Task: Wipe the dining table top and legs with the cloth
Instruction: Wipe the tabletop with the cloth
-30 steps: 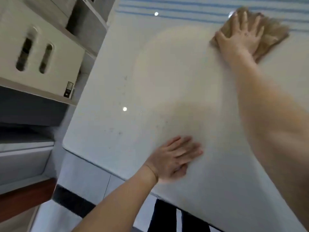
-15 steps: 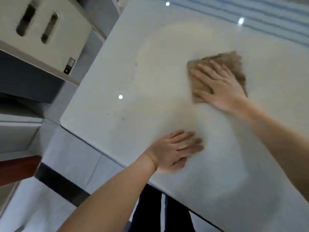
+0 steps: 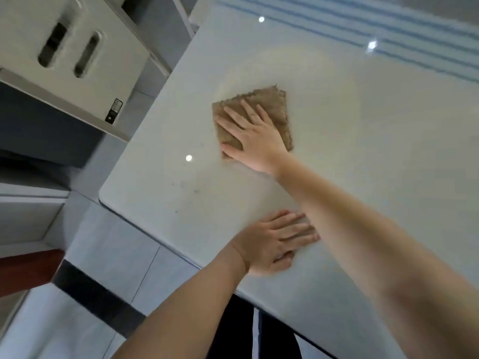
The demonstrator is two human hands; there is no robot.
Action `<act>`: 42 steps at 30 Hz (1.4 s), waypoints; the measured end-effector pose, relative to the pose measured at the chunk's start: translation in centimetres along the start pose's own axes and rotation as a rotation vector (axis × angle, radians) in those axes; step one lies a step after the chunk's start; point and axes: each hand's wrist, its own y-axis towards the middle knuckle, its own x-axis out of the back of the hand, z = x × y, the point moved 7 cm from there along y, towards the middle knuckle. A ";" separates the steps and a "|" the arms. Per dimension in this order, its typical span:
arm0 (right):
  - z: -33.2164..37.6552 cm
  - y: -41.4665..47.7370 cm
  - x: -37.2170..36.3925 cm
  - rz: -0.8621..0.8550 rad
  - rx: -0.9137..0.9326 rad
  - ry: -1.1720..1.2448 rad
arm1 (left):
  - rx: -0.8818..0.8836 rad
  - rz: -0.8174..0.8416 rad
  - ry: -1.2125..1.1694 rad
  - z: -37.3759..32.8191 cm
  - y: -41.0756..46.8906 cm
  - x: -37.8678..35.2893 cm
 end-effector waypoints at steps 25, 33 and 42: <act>3.2 -35.3 -5.7 -0.084 -0.646 0.062 | -0.029 0.031 -0.021 -0.2 0.1 0.4; 3.4 -35.2 -5.8 -0.074 -0.680 0.010 | -0.008 0.179 -0.063 -0.7 0.2 1.0; 12.5 -21.9 -6.2 -0.044 -0.259 0.023 | 0.309 -0.206 -0.174 10.6 -9.2 11.9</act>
